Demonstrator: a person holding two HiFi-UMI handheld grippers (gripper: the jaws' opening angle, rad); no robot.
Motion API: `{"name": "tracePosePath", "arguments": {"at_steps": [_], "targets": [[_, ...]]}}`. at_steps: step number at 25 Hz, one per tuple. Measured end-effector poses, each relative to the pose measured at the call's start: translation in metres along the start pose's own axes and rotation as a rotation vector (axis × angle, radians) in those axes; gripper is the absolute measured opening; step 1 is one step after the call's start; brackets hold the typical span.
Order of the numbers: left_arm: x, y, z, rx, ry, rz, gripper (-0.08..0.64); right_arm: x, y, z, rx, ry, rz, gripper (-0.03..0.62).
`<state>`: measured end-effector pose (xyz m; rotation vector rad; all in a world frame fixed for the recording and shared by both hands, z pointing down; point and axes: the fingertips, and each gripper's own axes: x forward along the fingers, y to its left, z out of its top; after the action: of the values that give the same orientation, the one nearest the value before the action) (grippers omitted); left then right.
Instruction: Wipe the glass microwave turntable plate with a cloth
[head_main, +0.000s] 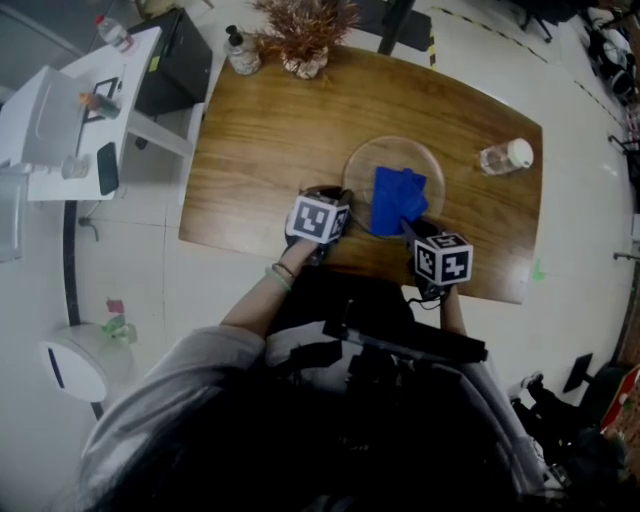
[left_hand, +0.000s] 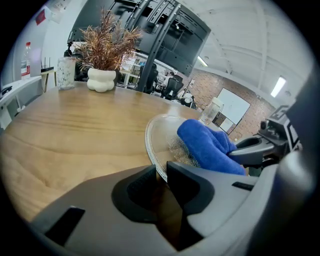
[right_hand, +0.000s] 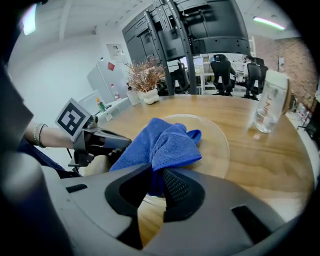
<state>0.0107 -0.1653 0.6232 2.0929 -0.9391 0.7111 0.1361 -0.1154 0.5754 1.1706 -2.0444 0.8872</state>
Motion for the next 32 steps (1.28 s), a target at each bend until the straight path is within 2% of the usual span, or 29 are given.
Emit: {"name": "tracePosePath", "arguments": {"at_steps": [9,16,19,24,28,32], "targets": [[-0.001,-0.002,0.000,-0.002,-0.001,-0.012,0.067,-0.037,-0.064,-0.025,0.100,0.003,-0.127,0.066],[-0.003,0.001,0.004,0.013,-0.013,0.006,0.067,-0.056,-0.087,-0.040,0.179,-0.021,-0.178,0.066],[-0.004,0.003,0.005,0.020,-0.016,0.016,0.067,-0.057,-0.079,-0.034,0.240,-0.068,-0.149,0.064],[-0.006,0.002,0.007,0.012,-0.041,-0.004,0.067,-0.064,-0.054,-0.004,0.388,-0.237,-0.033,0.064],[-0.015,0.008,0.013,-0.063,-0.095,-0.034,0.067,-0.068,-0.038,0.013,0.384,-0.295,0.007,0.064],[-0.042,0.019,0.036,-0.165,-0.223,-0.055,0.067,-0.076,-0.025,0.032,0.405,-0.359,0.044,0.064]]}}
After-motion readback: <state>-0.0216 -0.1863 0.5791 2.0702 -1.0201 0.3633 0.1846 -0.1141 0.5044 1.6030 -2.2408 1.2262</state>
